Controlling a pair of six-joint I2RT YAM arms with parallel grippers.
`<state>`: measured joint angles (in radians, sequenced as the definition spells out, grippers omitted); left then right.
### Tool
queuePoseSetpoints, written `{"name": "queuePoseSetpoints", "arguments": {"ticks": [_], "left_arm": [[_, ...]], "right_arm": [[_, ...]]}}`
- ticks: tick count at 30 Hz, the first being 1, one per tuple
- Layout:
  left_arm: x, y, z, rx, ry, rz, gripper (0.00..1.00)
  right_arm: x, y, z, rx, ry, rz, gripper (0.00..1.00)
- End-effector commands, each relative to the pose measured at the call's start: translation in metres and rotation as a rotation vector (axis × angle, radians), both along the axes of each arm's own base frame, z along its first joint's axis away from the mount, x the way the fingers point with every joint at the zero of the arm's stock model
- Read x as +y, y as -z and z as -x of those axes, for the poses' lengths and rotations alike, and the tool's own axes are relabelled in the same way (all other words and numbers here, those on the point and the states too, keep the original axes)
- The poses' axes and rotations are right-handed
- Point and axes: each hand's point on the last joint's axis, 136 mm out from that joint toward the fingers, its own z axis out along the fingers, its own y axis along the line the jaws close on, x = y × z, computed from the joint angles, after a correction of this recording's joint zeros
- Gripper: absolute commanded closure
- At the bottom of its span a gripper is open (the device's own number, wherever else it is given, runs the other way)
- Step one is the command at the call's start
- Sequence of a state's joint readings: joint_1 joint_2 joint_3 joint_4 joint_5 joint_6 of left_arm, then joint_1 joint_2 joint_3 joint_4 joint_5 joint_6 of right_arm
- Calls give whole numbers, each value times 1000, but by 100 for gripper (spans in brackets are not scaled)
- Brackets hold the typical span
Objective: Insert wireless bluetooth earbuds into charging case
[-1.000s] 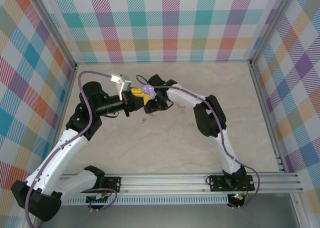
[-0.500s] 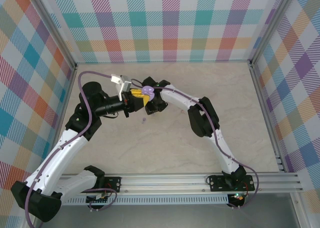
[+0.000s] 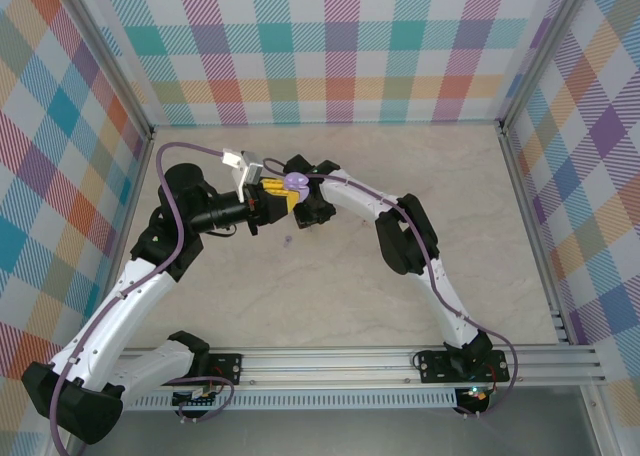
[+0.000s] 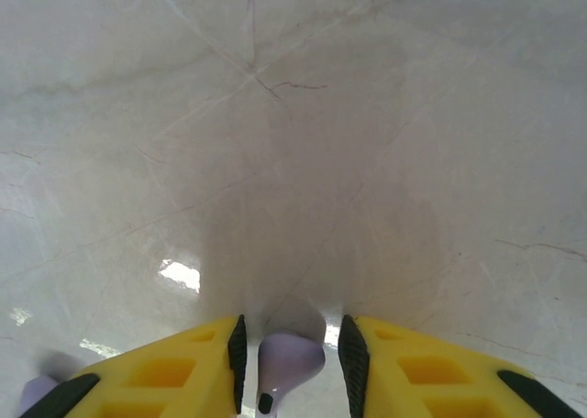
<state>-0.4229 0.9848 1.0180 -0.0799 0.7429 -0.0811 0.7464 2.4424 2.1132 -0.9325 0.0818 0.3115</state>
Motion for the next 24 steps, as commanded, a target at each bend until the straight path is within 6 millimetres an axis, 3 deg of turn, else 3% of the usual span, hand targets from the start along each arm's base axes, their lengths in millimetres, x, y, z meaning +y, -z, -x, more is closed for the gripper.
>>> {"name": "queuePoseSetpoints", "arguments": {"ticks": [1,12,18,24], "left_arm": [[5,-1,2,-21,-1,-4,86],[6,-1,3,-24,2,-6,86],[6,-1,2,-23,-1,-8,86],[6,0,2,-23,-2,-12,86]], "right_arm": [[-22,11,13,64,37,72,63],[-30,24,19,96,55,112,69],[-30,19,16,81,70,100,77],[-35,7,10,81,117,20,79]]}}
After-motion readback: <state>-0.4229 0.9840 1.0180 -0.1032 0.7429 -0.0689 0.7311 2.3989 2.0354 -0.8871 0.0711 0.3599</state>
